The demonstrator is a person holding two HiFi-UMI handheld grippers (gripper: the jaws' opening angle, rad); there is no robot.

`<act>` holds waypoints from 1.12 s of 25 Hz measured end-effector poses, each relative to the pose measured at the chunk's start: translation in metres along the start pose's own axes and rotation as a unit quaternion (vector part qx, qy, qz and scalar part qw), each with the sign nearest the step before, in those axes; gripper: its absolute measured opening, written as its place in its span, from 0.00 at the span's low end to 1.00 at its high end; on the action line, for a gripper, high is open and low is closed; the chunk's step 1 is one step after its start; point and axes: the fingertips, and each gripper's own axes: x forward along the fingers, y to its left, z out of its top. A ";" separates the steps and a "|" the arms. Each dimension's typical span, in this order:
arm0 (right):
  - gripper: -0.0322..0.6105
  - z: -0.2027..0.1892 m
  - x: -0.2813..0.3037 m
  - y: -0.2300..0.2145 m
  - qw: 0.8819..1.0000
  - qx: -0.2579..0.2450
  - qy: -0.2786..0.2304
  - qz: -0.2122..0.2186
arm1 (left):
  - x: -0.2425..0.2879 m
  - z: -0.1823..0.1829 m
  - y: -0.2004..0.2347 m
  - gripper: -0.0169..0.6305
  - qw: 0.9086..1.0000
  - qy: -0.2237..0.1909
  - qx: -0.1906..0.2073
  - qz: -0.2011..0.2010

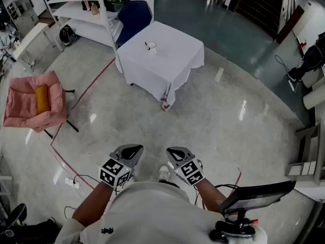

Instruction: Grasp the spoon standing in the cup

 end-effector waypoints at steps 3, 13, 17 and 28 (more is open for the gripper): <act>0.06 0.030 0.029 0.029 1.000 -0.020 -0.002 -0.001 | -0.042 -0.007 0.031 0.05 1.000 -0.023 -0.006 0.010; 0.06 0.085 0.114 0.145 0.998 -0.057 0.014 0.008 | -0.188 -0.095 0.122 0.05 0.995 -0.044 -0.071 0.056; 0.06 0.097 0.147 0.177 0.999 -0.031 0.007 0.005 | -0.212 -0.125 0.152 0.05 0.995 -0.034 -0.089 0.043; 0.12 0.136 0.238 0.099 1.000 -0.022 0.013 0.000 | -0.166 -0.077 0.256 0.05 0.994 -0.041 -0.088 0.044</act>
